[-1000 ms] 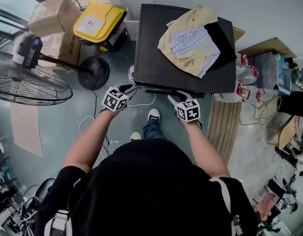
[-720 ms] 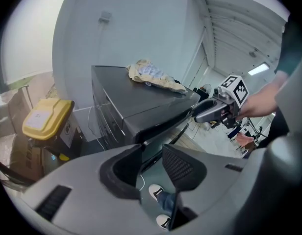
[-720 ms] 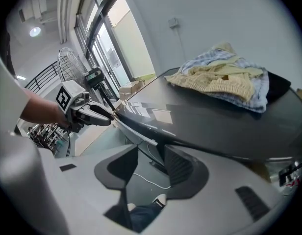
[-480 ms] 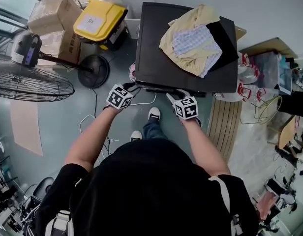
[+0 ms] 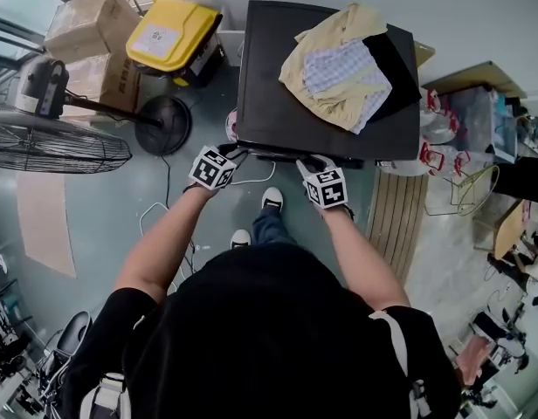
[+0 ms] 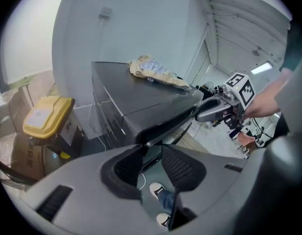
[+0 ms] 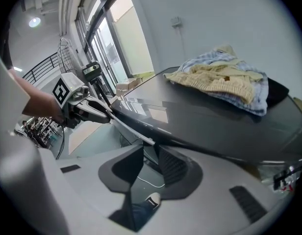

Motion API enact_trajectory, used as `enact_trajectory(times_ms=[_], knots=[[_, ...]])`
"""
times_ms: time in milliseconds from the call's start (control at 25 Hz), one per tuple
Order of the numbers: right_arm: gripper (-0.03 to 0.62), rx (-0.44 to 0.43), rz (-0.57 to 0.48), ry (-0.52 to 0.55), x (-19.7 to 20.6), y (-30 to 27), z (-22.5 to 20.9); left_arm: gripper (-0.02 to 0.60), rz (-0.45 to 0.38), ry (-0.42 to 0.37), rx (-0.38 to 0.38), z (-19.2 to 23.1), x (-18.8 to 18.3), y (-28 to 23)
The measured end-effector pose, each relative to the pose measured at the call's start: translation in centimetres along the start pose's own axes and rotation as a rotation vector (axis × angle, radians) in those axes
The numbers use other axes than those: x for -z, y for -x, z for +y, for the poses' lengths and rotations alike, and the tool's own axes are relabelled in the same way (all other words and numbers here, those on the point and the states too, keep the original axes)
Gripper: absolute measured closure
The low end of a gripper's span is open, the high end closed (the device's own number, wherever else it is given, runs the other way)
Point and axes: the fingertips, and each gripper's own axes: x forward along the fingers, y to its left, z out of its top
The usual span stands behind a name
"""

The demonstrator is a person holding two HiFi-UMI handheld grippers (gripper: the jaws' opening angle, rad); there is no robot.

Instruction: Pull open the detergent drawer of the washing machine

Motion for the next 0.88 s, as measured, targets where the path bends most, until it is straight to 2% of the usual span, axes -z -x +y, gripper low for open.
enact_trajectory(times_ms=[560, 880], knots=[[0.523, -0.007, 0.012, 0.069, 0.02, 0.11, 0.14, 0.472, 0.002, -0.012, -0.013, 0.15, 0.04, 0.42], [0.528, -0.024, 0.024, 0.055, 0.84, 0.63, 0.73, 0.479, 0.014, -0.013, -0.012, -0.57, 0.80, 0.85]])
